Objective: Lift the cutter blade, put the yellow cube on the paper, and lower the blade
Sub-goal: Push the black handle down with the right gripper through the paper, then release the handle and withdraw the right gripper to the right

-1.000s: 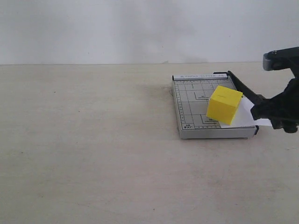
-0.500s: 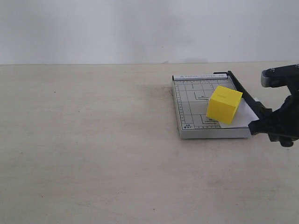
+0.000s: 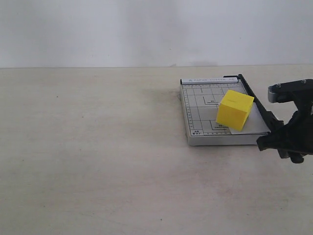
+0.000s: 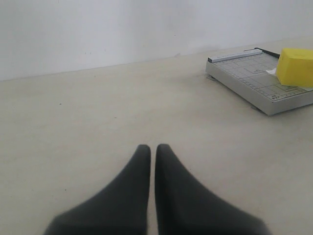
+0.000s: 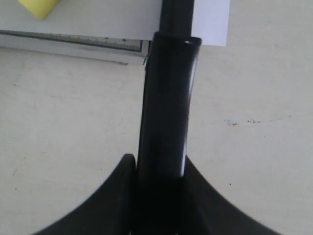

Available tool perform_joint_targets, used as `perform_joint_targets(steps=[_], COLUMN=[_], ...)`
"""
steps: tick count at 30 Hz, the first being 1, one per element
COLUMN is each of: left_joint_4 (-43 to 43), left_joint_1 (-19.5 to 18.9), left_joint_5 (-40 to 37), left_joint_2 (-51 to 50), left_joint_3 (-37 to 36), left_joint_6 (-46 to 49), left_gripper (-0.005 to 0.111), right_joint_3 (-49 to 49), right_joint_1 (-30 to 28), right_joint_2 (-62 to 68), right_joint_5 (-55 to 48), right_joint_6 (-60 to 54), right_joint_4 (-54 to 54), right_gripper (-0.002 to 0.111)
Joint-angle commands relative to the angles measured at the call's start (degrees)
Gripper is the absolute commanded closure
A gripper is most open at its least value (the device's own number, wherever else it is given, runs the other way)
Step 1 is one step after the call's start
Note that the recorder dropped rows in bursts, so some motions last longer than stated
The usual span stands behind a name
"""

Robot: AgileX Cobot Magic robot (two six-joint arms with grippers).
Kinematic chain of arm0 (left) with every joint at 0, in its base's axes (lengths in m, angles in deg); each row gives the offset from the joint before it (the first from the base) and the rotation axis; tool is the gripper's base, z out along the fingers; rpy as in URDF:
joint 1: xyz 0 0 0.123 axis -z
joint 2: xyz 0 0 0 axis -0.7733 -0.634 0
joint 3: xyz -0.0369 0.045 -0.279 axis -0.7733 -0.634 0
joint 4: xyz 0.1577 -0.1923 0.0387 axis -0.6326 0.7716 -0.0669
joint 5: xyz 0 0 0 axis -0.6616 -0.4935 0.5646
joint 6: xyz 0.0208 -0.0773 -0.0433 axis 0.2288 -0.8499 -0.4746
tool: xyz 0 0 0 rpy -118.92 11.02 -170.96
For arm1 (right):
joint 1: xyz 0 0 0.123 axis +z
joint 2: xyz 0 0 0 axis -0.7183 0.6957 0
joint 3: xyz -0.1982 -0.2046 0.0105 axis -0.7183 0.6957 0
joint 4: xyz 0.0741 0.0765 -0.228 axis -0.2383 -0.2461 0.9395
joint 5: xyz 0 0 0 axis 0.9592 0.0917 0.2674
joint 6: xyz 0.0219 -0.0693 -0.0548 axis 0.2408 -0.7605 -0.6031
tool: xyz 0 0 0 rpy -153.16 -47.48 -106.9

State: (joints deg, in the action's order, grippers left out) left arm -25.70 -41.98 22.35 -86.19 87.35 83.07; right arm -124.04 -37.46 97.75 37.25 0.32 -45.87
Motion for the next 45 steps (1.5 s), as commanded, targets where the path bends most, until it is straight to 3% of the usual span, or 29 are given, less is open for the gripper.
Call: perform_joint_targets(steps=[1,26,28,30,31,32,39,41,45], left_joint_4=[0.0,0.0,0.0,0.0,0.0,0.0,0.0,0.0,0.0], left_joint_1=[0.5,0.5,0.5,0.5,0.5,0.5,0.5,0.5,0.5], left_joint_5=[0.7,0.7,0.7,0.7,0.7,0.7,0.7,0.7,0.7], left_joint_2=[0.2,0.2,0.2,0.2,0.2,0.2,0.2,0.2,0.2], left_joint_3=[-0.2,-0.2,-0.2,-0.2,-0.2,-0.2,-0.2,-0.2,-0.2], left_joint_6=[0.0,0.0,0.0,0.0,0.0,0.0,0.0,0.0,0.0], left_gripper=[0.102,0.102,0.102,0.102,0.102,0.102,0.102,0.102,0.102], right_joint_3=[1.1,1.1,1.1,1.1,1.1,1.1,-1.3,-1.3,2.1], right_joint_1=[0.1,0.1,0.1,0.1,0.1,0.1,0.1,0.1,0.2], right_joint_2=[2.4,4.5,4.5,4.5,4.5,4.5,-5.5,-11.6,-27.0], right_joint_5=[0.4,1.4,1.8,1.8,1.8,1.8,2.1,1.8,8.9], right_joint_6=[-1.7,-1.9,-1.9,-2.0,-2.0,-2.0,-3.2,-3.2,-12.4], right_joint_4=[-0.5,-1.4,-2.2,-2.2,-2.2,-2.2,-2.1,-2.6,-11.0], right_gripper=[0.108,0.107,0.09,0.06,0.039,0.035,0.039,0.049,0.082])
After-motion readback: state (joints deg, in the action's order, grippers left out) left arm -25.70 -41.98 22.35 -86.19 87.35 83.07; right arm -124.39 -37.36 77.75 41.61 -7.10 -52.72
